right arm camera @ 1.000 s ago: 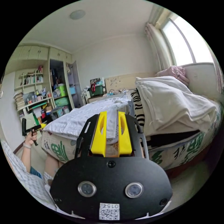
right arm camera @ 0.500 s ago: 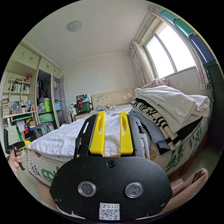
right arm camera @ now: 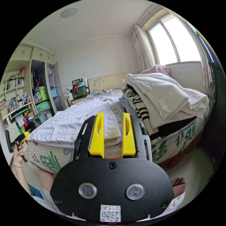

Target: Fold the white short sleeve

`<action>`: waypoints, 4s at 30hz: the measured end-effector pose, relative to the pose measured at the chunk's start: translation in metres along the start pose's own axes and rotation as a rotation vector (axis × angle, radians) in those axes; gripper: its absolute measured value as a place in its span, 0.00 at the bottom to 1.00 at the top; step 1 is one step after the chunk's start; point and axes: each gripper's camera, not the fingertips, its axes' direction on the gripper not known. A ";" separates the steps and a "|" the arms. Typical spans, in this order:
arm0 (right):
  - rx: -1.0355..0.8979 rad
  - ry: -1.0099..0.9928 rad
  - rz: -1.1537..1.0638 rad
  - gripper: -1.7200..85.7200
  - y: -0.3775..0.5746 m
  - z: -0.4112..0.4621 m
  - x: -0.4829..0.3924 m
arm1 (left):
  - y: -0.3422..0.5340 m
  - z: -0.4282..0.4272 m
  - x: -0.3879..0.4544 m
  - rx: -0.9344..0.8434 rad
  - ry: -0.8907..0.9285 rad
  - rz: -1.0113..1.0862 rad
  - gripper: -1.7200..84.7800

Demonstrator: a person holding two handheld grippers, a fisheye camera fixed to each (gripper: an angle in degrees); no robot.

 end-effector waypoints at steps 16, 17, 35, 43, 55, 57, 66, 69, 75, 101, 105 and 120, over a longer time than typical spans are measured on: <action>-0.074 -0.017 -0.102 0.01 0.013 0.015 -0.015 | -0.037 -0.061 0.040 0.011 -0.067 0.024 0.03; -0.075 -0.021 -0.105 0.01 0.012 0.012 -0.016 | -0.039 -0.068 0.043 0.021 -0.065 0.024 0.02; -0.266 0.095 -0.287 0.01 -0.002 0.022 -0.066 | -0.070 -0.147 0.106 0.021 -0.134 0.066 0.02; -0.300 0.103 -0.298 0.01 -0.017 0.031 -0.080 | -0.081 -0.152 0.131 -0.010 -0.185 0.086 0.03; -0.311 0.193 -0.303 0.01 -0.064 0.005 -0.086 | -0.087 -0.209 0.177 0.200 -0.412 0.157 0.15; -0.263 0.223 -0.320 0.01 -0.079 -0.011 -0.094 | -0.089 -0.225 0.199 0.348 -0.468 0.230 0.16; -0.050 -0.168 -0.353 0.04 -0.187 -0.067 -0.105 | -0.161 -0.172 0.236 0.362 -0.280 0.374 0.14; -0.056 -0.221 -0.289 0.08 -0.249 -0.046 -0.094 | -0.192 -0.115 0.251 0.313 -0.200 0.432 0.15; -0.210 -0.286 -0.075 0.14 -0.375 0.081 -0.070 | -0.271 0.046 0.286 0.113 -0.023 0.476 0.15; -0.525 -0.220 0.200 0.11 -0.550 0.256 -0.010 | -0.343 0.931 0.555 -0.558 0.037 0.402 0.15; -0.522 -0.219 0.203 0.09 -0.562 0.249 -0.011 | -0.297 0.996 0.573 -0.656 -0.032 0.467 0.15; -0.442 -0.242 0.183 0.01 -0.584 0.206 -0.021 | -0.242 0.962 0.454 -0.505 0.072 0.227 0.03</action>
